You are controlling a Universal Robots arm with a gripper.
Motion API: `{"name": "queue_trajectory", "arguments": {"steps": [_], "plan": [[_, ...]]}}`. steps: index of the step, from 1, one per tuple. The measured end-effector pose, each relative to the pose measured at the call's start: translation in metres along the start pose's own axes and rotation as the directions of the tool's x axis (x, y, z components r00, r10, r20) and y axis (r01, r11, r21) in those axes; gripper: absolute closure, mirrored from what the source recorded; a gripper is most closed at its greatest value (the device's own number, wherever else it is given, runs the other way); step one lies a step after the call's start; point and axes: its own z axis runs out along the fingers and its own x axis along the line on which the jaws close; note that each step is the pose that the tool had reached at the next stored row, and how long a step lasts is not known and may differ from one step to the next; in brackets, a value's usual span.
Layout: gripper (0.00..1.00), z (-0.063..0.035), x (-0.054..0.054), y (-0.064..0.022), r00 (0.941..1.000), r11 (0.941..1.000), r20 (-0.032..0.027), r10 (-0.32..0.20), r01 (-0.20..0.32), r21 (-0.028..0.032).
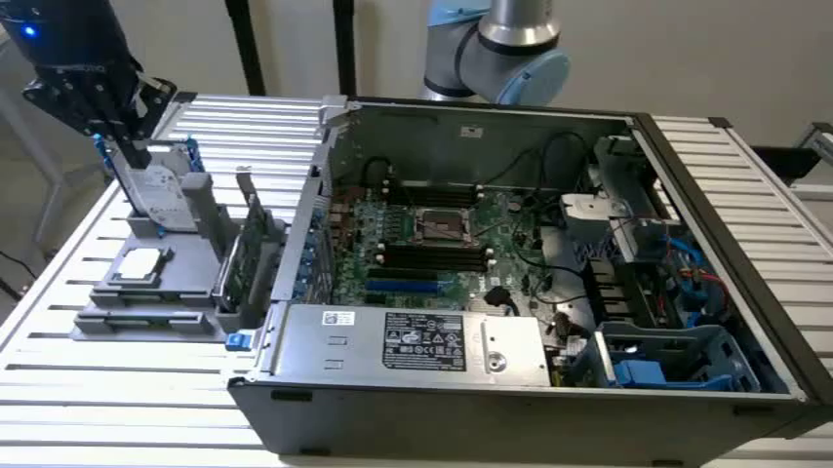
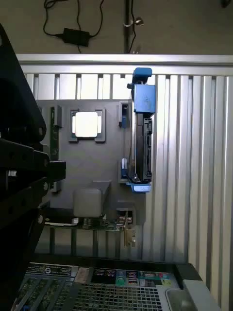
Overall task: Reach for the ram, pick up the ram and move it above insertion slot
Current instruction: 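Reach for the ram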
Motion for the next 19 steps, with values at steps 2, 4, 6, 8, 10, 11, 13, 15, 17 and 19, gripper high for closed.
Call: {"name": "queue_trajectory", "arguments": {"steps": [2, 4, 6, 8, 10, 11, 13, 15, 17, 19], "plan": [[0.89, 0.0000, 0.000, 0.0000, 1.0000, 1.0000, 0.0000, 0.000, 0.000, 0.0000], [0.89, 0.0000, 0.000, 0.0000, 1.0000, 1.0000, 0.0000, 0.000, 0.000, 0.0000], [0.89, 0.0000, 0.000, 0.0000, 1.0000, 1.0000, 0.0000, 0.000, 0.000, 0.0000], [0.89, 0.0000, 0.000, 0.0000, 1.0000, 1.0000, 0.0000, 0.000, 0.000, 0.0000], [0.89, 0.0000, 0.000, 0.0000, 1.0000, 1.0000, 0.0000, 0.000, 0.000, 0.0000], [0.89, 0.0000, 0.000, -0.0001, 1.0000, 1.0000, -0.0001, 0.000, 0.000, 0.0000], [0.89, -0.0002, 0.000, -0.0024, 1.0000, 1.0000, -0.0002, 0.000, 0.000, 0.0001], [0.89, -0.0003, 0.000, -0.0089, 1.0000, 1.0000, -0.0001, 0.000, 0.000, 0.0000], [0.89, -0.0005, 0.000, -0.0181, 1.0000, 1.0000, 0.0001, 0.000, 0.000, -0.0001], [0.89, -0.0006, 0.001, -0.0273, 1.0000, 1.0000, -0.0001, 0.000, 0.000, 0.0001]]}}
